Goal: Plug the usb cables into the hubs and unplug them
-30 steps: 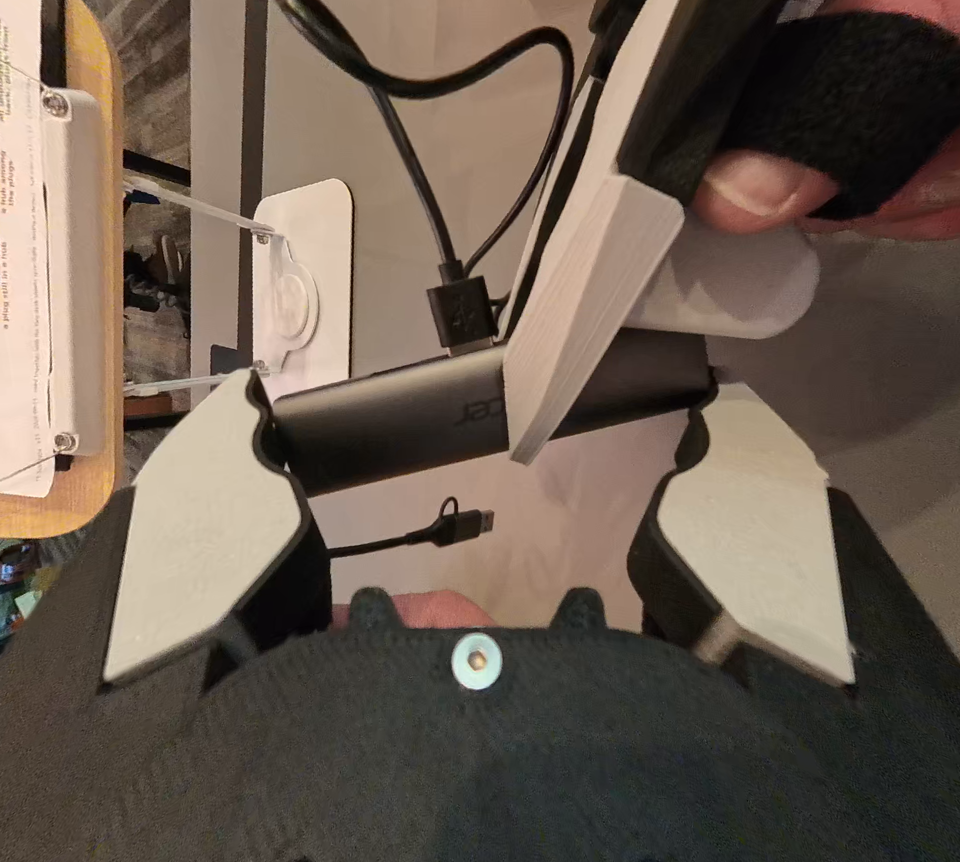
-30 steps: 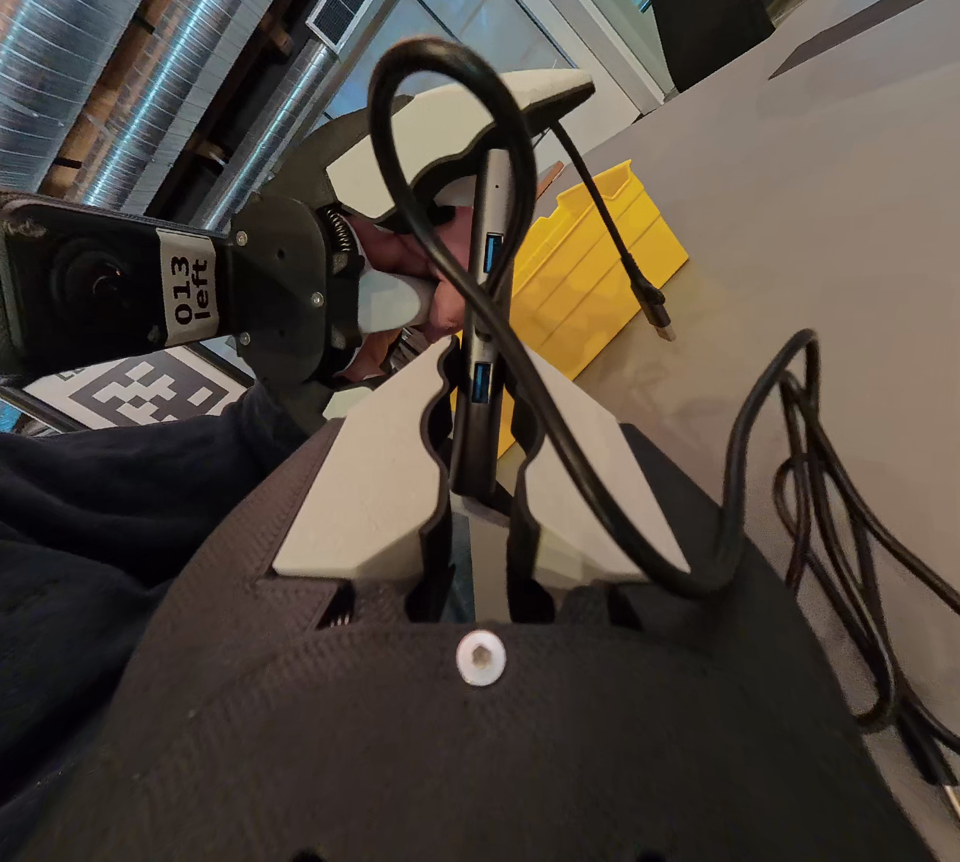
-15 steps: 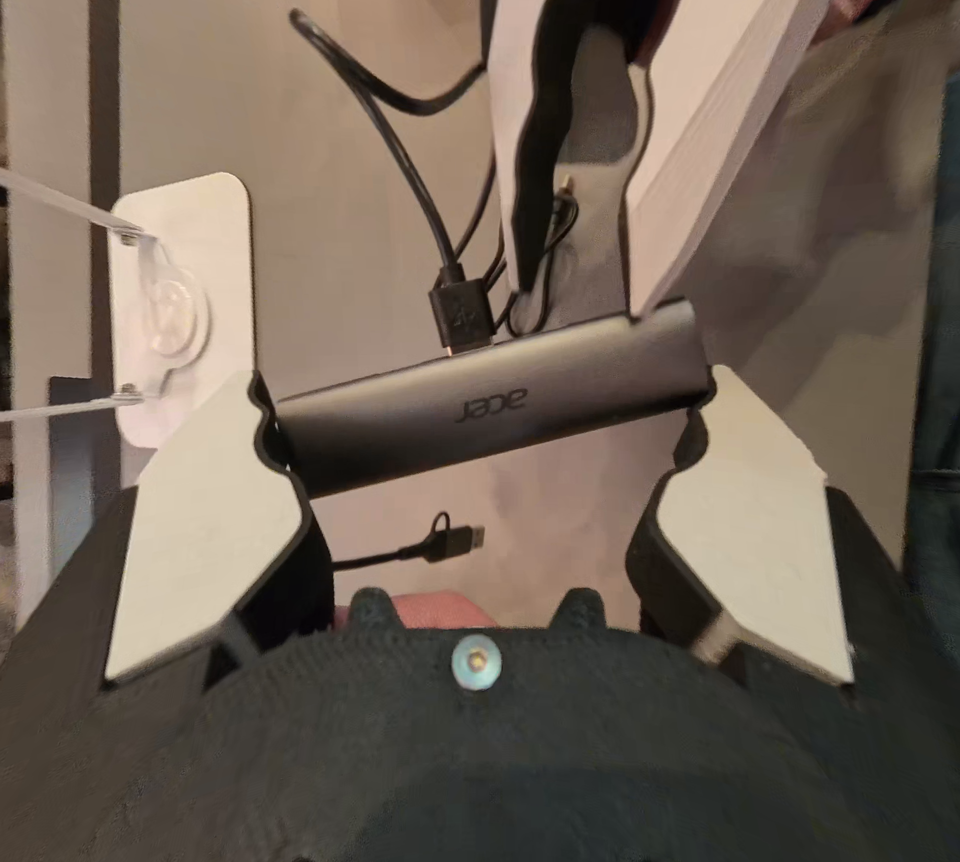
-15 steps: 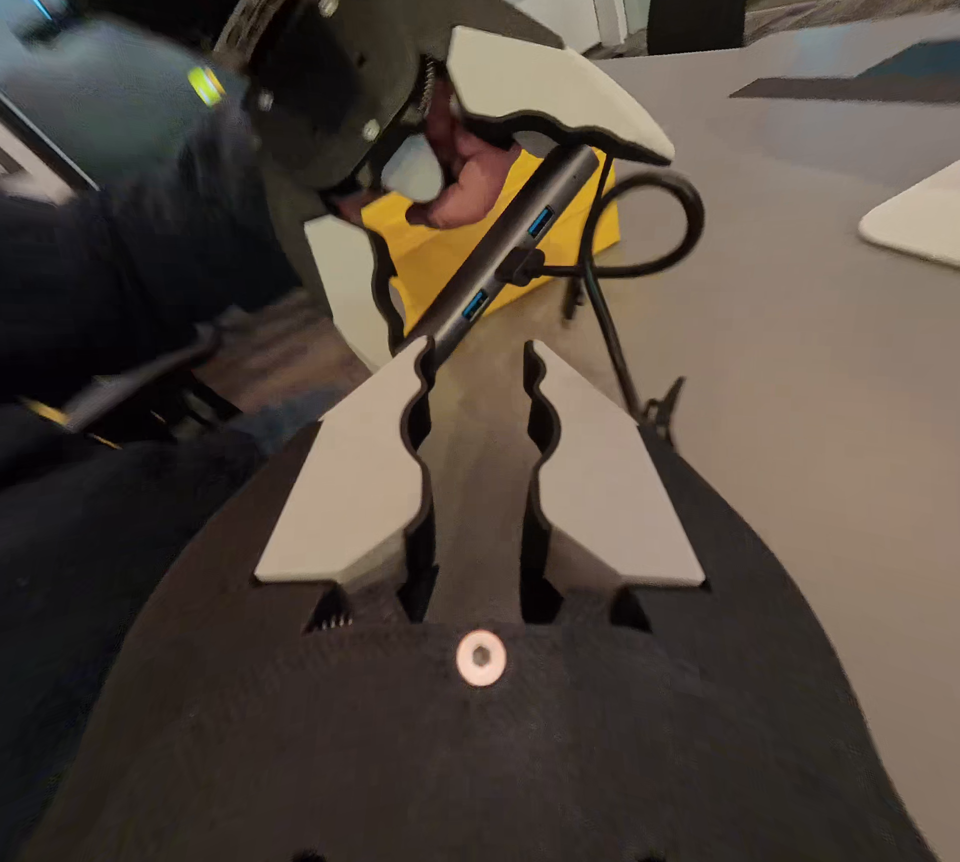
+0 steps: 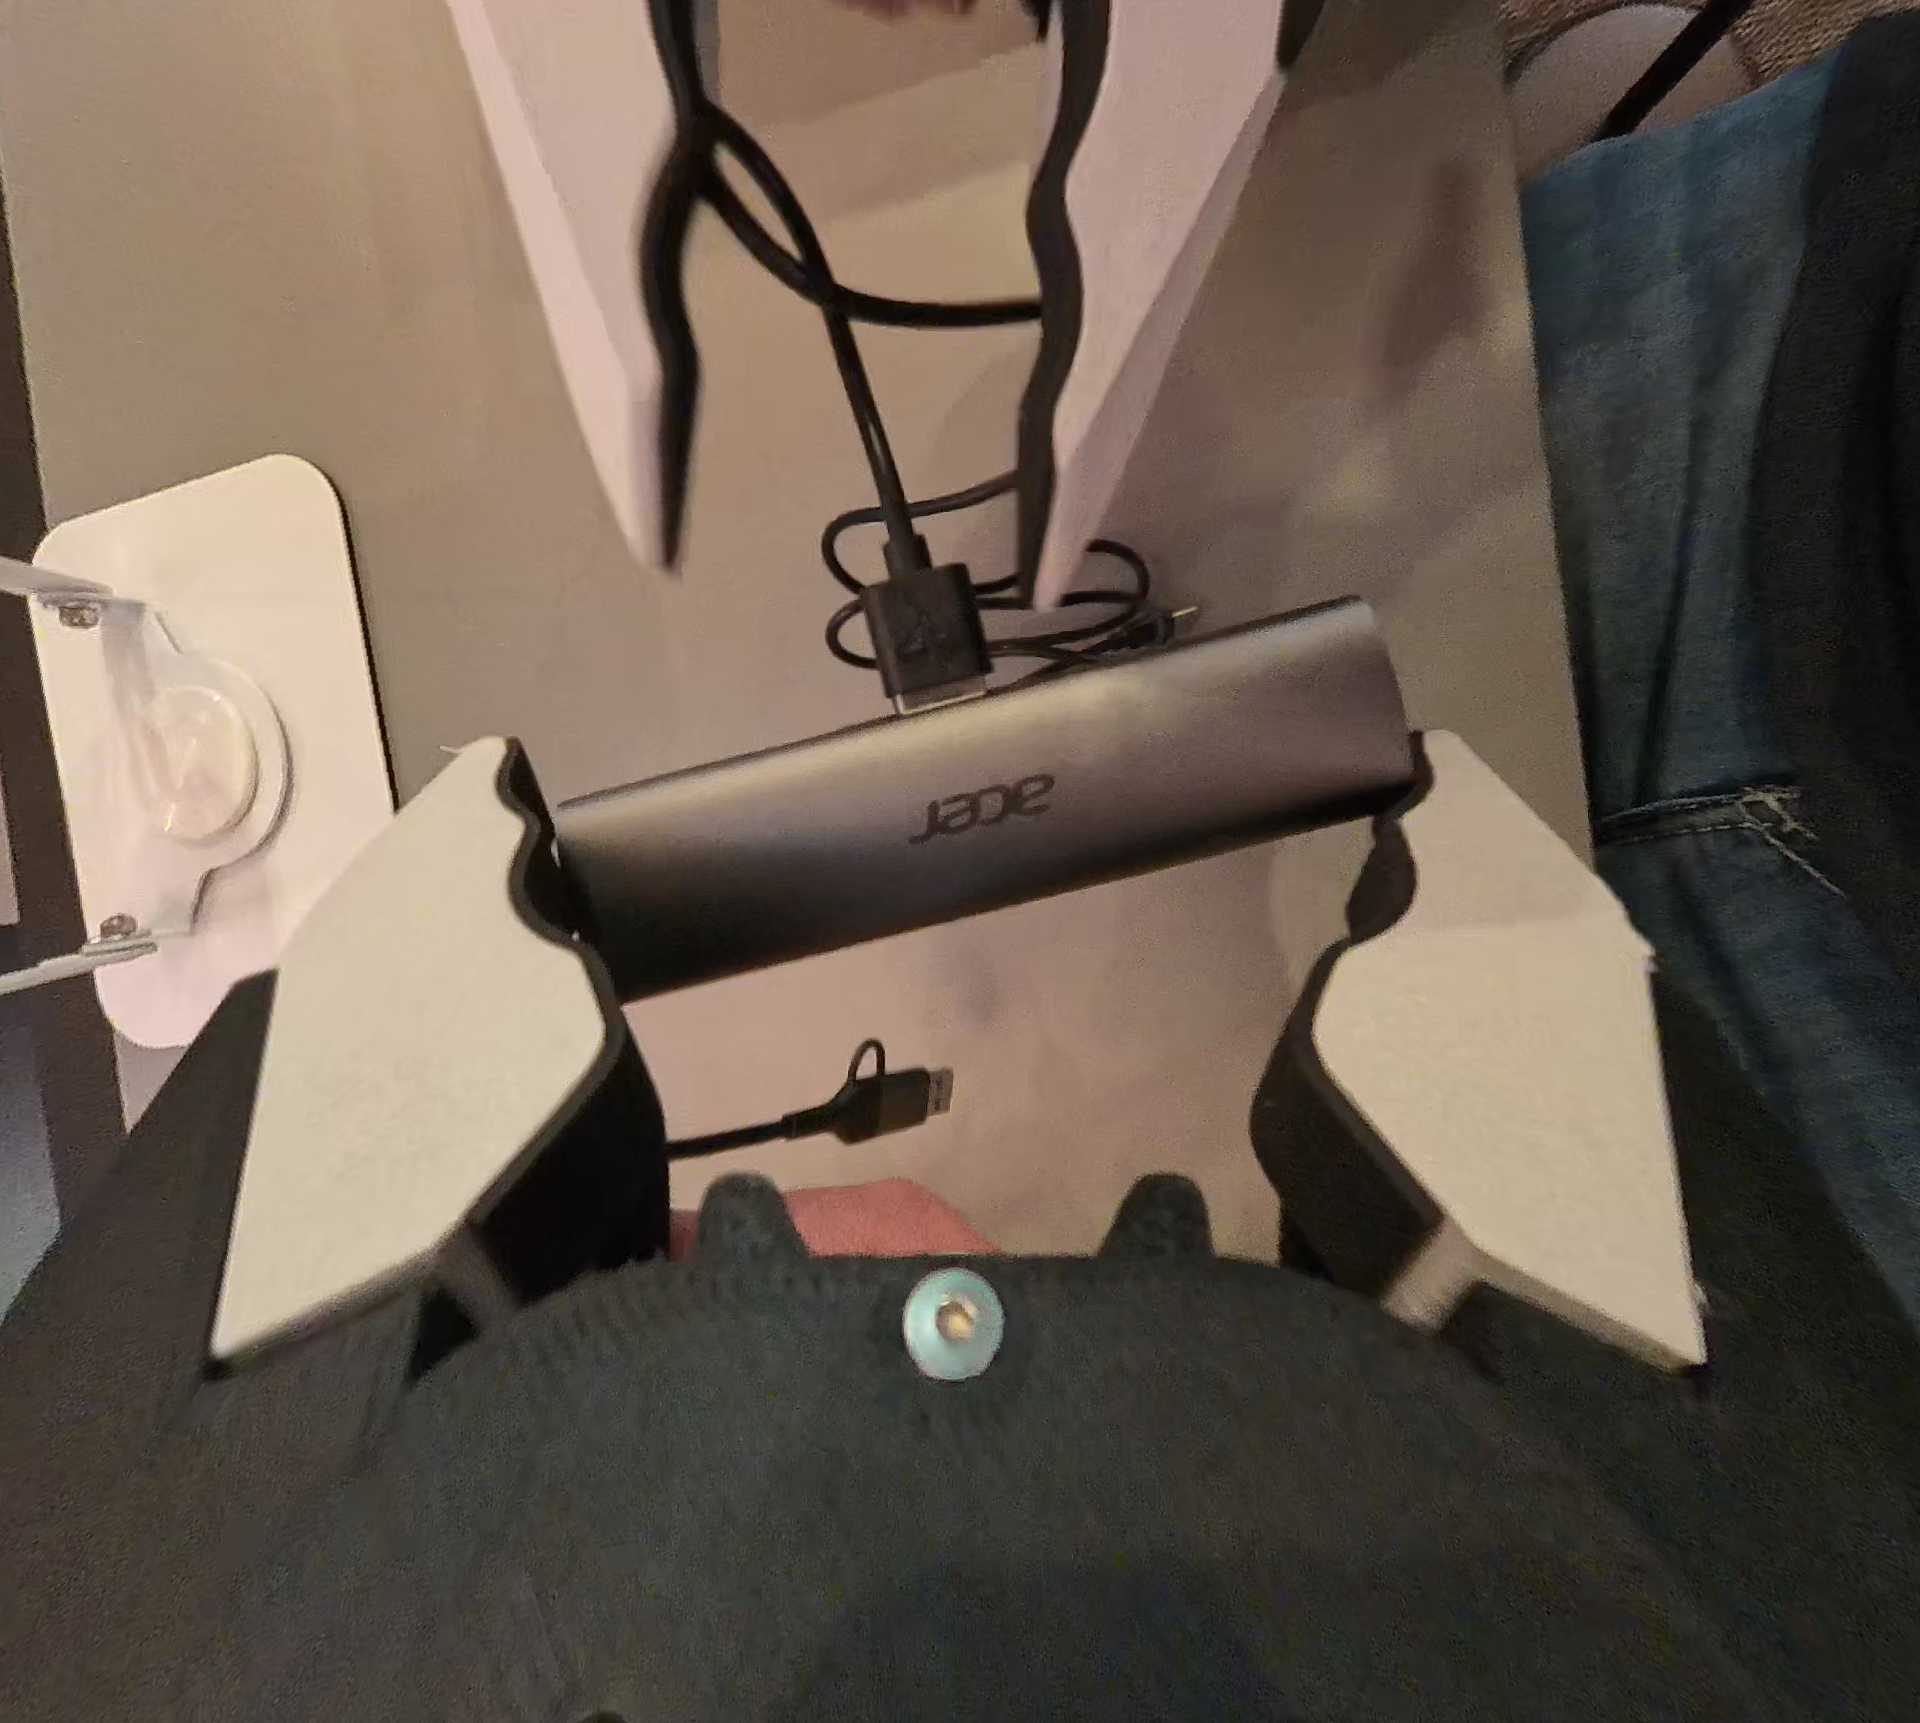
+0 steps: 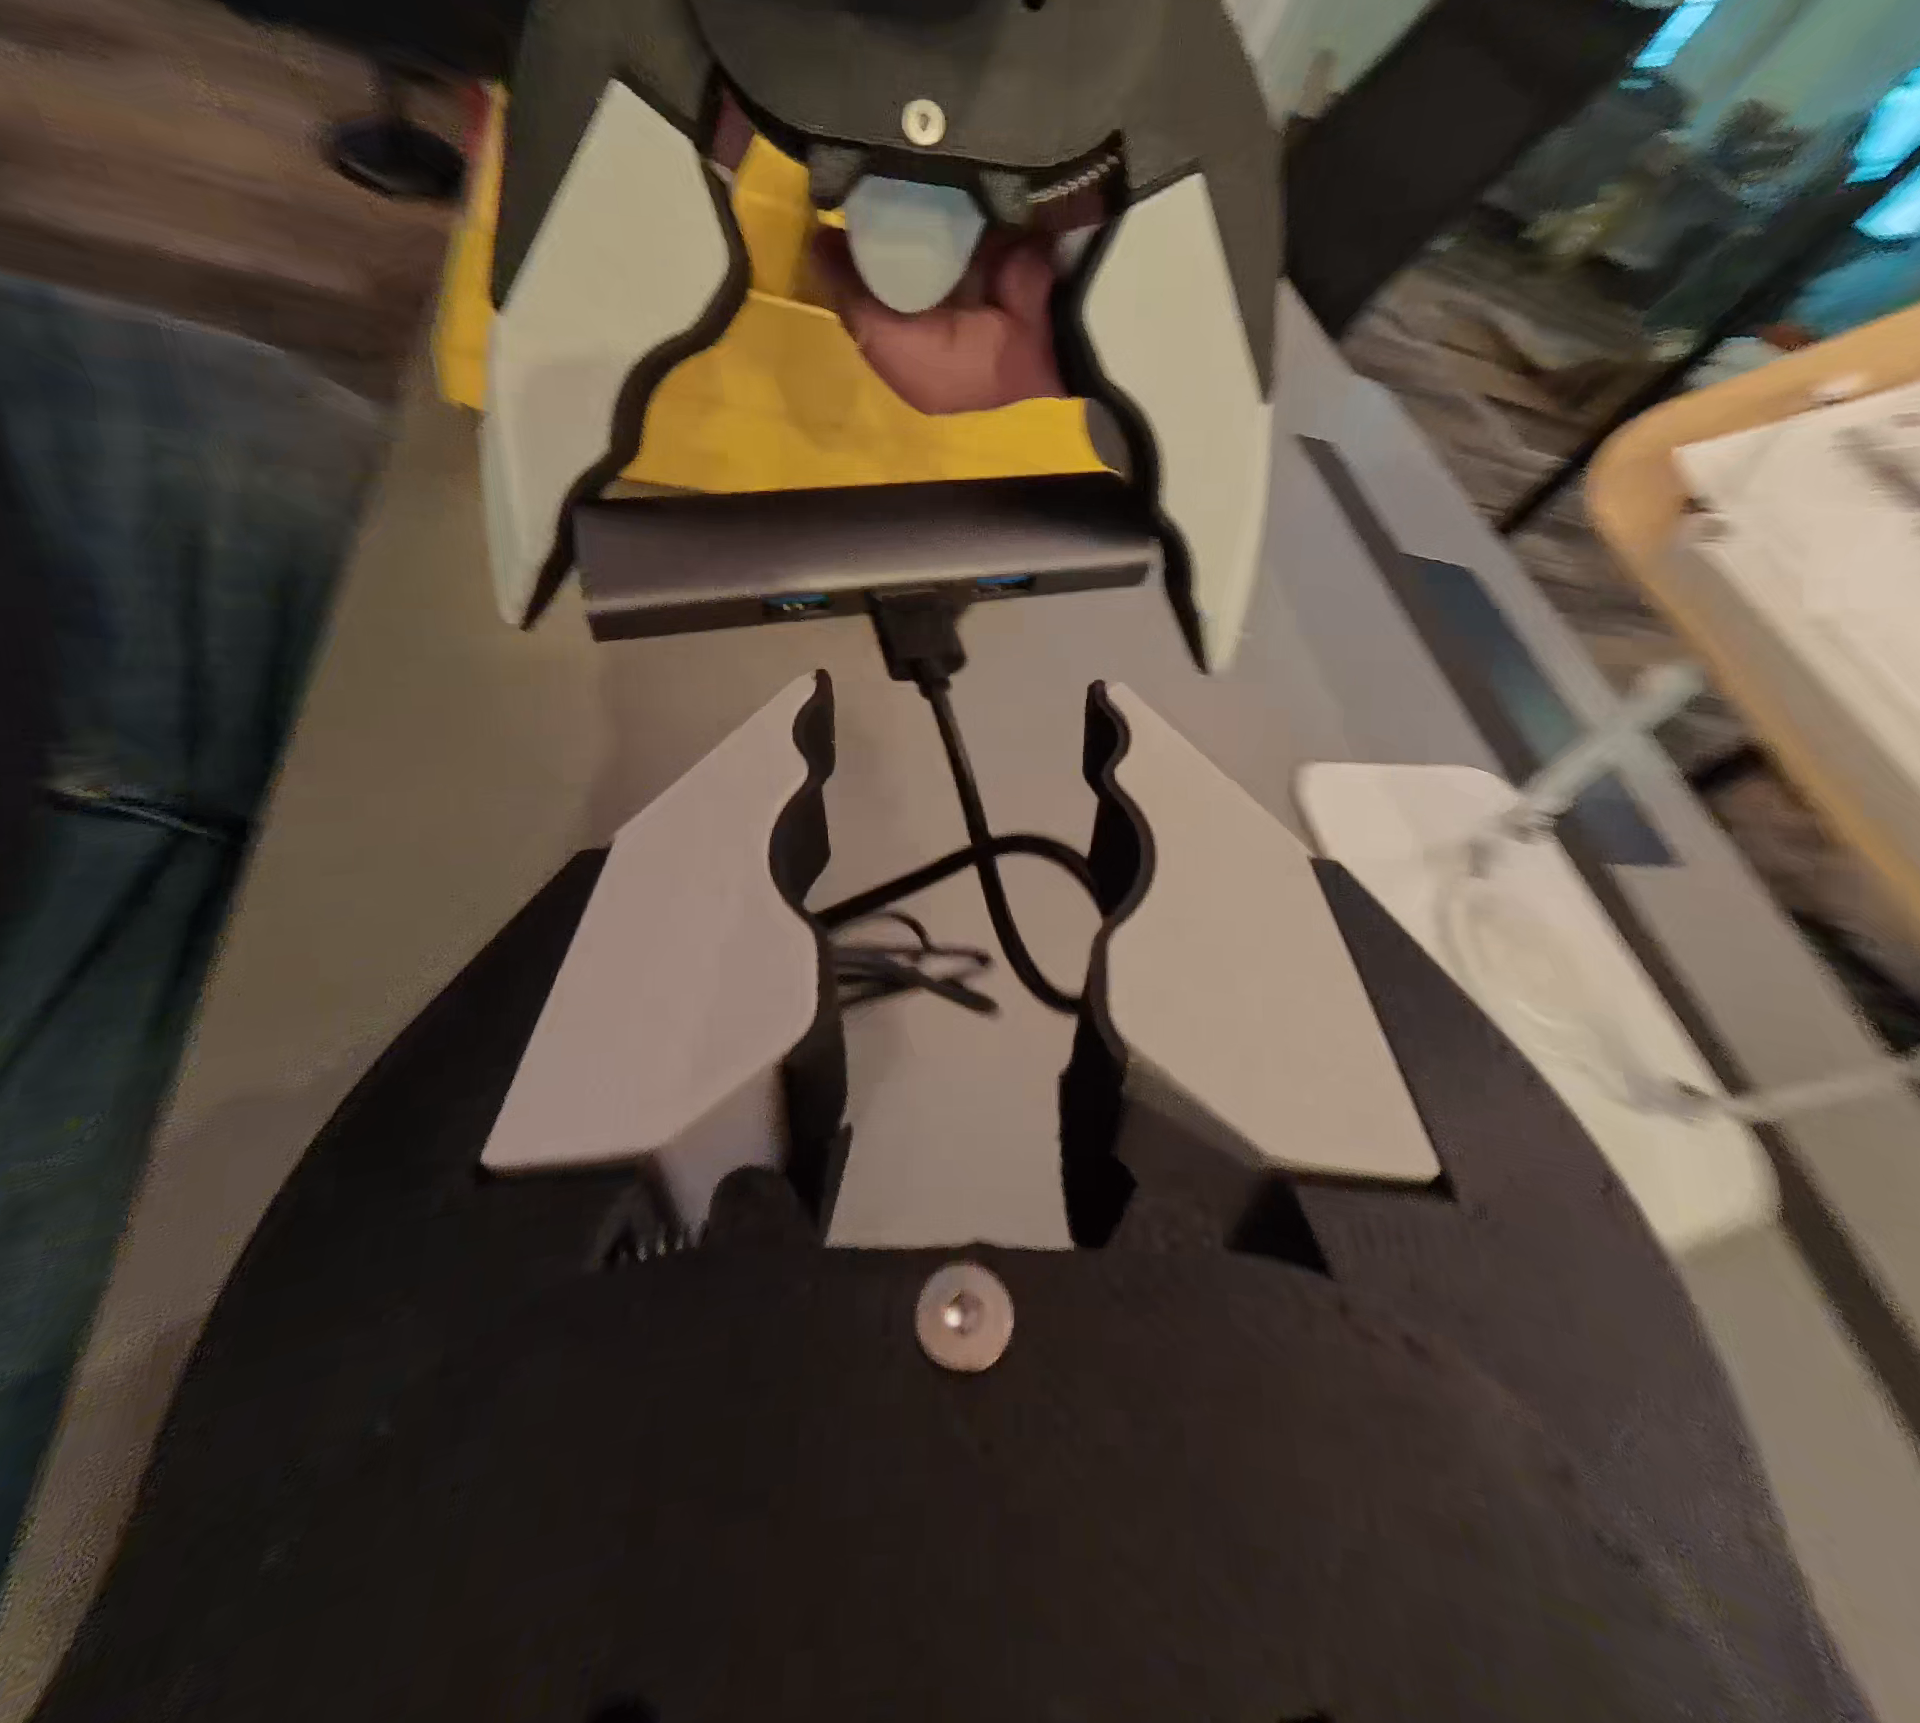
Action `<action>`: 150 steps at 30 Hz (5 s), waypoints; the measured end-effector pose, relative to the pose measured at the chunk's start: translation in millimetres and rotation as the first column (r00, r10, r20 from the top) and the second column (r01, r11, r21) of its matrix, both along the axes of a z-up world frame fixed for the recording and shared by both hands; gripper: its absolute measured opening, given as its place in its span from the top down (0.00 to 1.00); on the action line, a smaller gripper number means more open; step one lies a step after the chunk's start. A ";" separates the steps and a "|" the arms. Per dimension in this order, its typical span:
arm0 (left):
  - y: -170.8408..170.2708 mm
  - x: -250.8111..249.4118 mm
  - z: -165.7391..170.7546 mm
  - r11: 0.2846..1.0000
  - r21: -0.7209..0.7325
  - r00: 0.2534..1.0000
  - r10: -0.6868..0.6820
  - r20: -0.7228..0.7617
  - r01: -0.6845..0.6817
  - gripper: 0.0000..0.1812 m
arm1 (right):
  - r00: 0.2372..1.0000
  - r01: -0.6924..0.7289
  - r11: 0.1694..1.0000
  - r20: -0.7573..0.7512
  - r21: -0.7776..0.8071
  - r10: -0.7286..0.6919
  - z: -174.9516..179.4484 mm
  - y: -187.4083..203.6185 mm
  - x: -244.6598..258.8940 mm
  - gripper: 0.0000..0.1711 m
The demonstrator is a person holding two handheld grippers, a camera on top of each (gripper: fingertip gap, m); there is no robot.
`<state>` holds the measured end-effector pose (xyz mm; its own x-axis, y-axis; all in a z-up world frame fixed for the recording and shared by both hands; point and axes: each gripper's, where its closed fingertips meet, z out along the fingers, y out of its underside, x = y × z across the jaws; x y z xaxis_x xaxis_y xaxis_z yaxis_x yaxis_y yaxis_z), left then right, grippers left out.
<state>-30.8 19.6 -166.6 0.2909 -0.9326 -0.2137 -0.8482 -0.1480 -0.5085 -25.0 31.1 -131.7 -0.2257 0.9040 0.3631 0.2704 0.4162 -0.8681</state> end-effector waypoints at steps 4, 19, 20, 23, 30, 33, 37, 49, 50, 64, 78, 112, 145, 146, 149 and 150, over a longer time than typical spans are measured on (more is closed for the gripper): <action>-4.3 7.0 6.3 0.999 -0.025 0.996 -0.022 0.082 0.024 0.21 | 0.985 -0.171 0.947 -0.083 -0.271 0.154 2.8 -17.8 -5.8 0.86; -6.8 22.0 22.7 0.999 -0.054 0.952 0.015 0.307 0.001 0.21 | 0.891 -0.392 0.741 -0.426 -0.546 0.157 21.0 -22.1 3.1 0.93; -5.3 20.5 25.5 0.999 -0.043 0.950 0.029 0.312 -0.017 0.22 | 0.889 -0.387 0.740 -0.435 -0.551 0.142 21.3 -20.1 3.8 0.93; 0.0 16.7 38.9 0.996 -0.011 0.925 0.086 0.371 -0.089 0.20 | 0.881 -0.383 0.731 -0.460 -0.564 0.107 22.3 -14.8 7.3 0.93; 5.2 8.7 35.9 0.975 0.020 0.895 0.193 0.402 -0.219 0.19 | 0.865 -0.383 0.739 -0.497 -0.554 0.076 24.2 -10.6 10.8 0.93; 5.9 8.4 41.9 0.963 0.026 0.856 0.226 0.466 -0.268 0.20 | 0.866 -0.380 0.742 -0.494 -0.552 0.076 24.1 -9.9 11.4 0.93; 1.9 12.6 31.9 0.968 0.033 0.883 0.212 0.420 -0.248 0.26 | 0.880 -0.363 0.751 -0.467 -0.551 0.083 20.5 -11.9 6.8 0.93; 12.5 0.3 31.4 0.904 0.345 0.967 0.228 0.111 -0.253 0.37 | 0.924 -0.244 0.767 -0.383 -0.593 -0.002 13.8 1.5 0.3 0.93; 13.4 -0.4 31.0 0.898 0.368 0.970 0.229 0.079 -0.242 0.38 | 0.925 -0.239 0.767 -0.380 -0.596 -0.007 13.8 2.4 0.0 0.93; 13.0 11.9 49.9 0.800 0.585 0.987 0.159 0.007 -0.133 0.72 | 0.920 -0.214 0.731 -0.386 -0.648 -0.073 22.6 18.3 4.6 0.93; 35.4 -1.1 52.5 0.620 0.781 0.940 0.307 -0.151 -0.077 0.89 | 0.933 -0.081 0.719 -0.307 -0.690 -0.189 20.8 39.4 -3.4 0.93; 23.7 28.2 74.8 0.951 -0.105 0.514 0.248 0.821 -0.291 0.26 | 0.891 -0.396 0.643 -0.444 -0.656 0.097 44.0 7.5 9.0 0.93; 10.1 30.0 55.6 0.975 -0.060 0.772 0.207 0.601 -0.215 0.27 | 0.890 -0.429 0.657 -0.415 -0.620 0.190 39.8 -3.3 13.8 0.93; 9.2 29.7 53.4 0.976 -0.061 0.794 0.204 0.572 -0.207 0.27 | 0.893 -0.425 0.665 -0.405 -0.614 0.196 39.0 -3.8 13.7 0.93; 6.5 27.8 47.4 0.981 -0.072 0.857 0.190 0.478 -0.178 0.26 | 0.901 -0.412 0.689 -0.379 -0.596 0.211 36.4 -5.5 12.7 0.93; 5.9 27.4 45.9 0.982 -0.086 0.872 0.191 0.451 -0.170 0.26 | 0.903 -0.408 0.696 -0.373 -0.591 0.213 35.6 -5.7 12.1 0.93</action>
<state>-3.4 25.6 -120.7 0.5107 -0.8595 0.0220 -0.4807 -0.3066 -0.8216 -12.9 25.4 -96.0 -0.5238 0.8303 -0.1903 -0.0417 -0.2481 -0.9678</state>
